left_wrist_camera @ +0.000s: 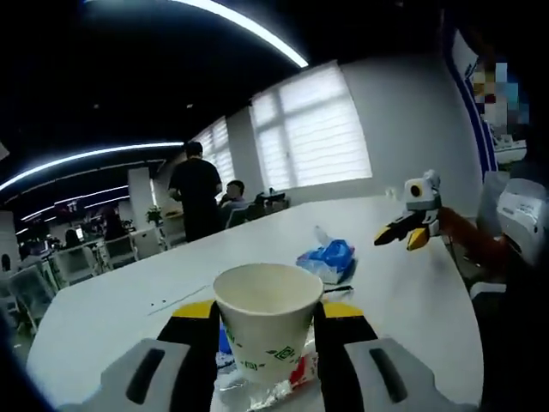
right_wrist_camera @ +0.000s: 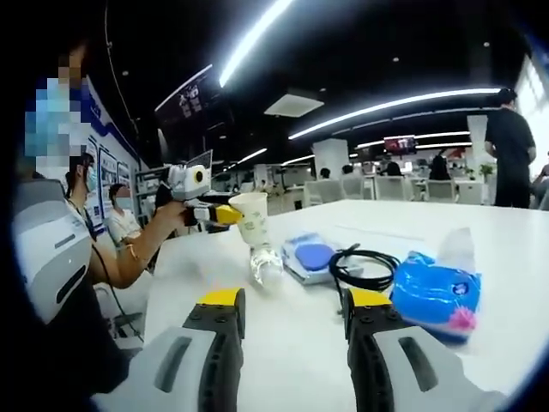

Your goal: Arrange the tabletop items into an orderly group along one side of the table until the central work area is clear of visible clutter.

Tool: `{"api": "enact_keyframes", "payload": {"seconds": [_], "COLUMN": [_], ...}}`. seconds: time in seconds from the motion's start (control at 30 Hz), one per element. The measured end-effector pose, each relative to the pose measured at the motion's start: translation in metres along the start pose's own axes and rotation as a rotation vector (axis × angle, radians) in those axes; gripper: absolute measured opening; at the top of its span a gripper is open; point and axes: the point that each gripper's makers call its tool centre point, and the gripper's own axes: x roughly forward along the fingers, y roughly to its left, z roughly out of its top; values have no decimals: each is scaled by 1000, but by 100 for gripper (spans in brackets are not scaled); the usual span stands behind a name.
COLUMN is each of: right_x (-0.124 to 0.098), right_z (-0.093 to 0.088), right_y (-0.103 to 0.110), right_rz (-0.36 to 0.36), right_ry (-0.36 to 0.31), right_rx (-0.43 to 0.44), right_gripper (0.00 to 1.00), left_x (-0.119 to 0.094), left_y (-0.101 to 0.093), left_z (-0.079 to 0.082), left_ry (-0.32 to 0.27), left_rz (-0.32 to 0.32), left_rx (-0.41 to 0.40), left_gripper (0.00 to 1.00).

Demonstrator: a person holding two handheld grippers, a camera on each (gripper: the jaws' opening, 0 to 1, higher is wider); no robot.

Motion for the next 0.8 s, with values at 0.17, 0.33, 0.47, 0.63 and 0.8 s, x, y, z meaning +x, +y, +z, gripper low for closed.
{"api": "enact_keyframes", "payload": {"seconds": [0.17,0.33,0.47,0.63,0.8], "right_x": [4,11,15,20,23], "right_z": [2,3,2,2,2], "right_y": [2,3,4,4,6], "right_rz": [3,8,15,19,28], "right_ry": [8,15,20,24,29], "right_rx": [-5,-8,-8,-3,-7], "right_gripper": [44,44,44,44,44], "left_x": [-9,-18,-25,-30,-33], "left_y": [11,24,38,52,69], "left_z": [-7,-12,-16,-22,-28], "left_ry": [-16,-22,-29,-39,-47], "left_rz": [24,60,99,124,169], "left_rx": [-12,-22,-36,-43,-68], "left_gripper": [42,42,42,42,42]}}
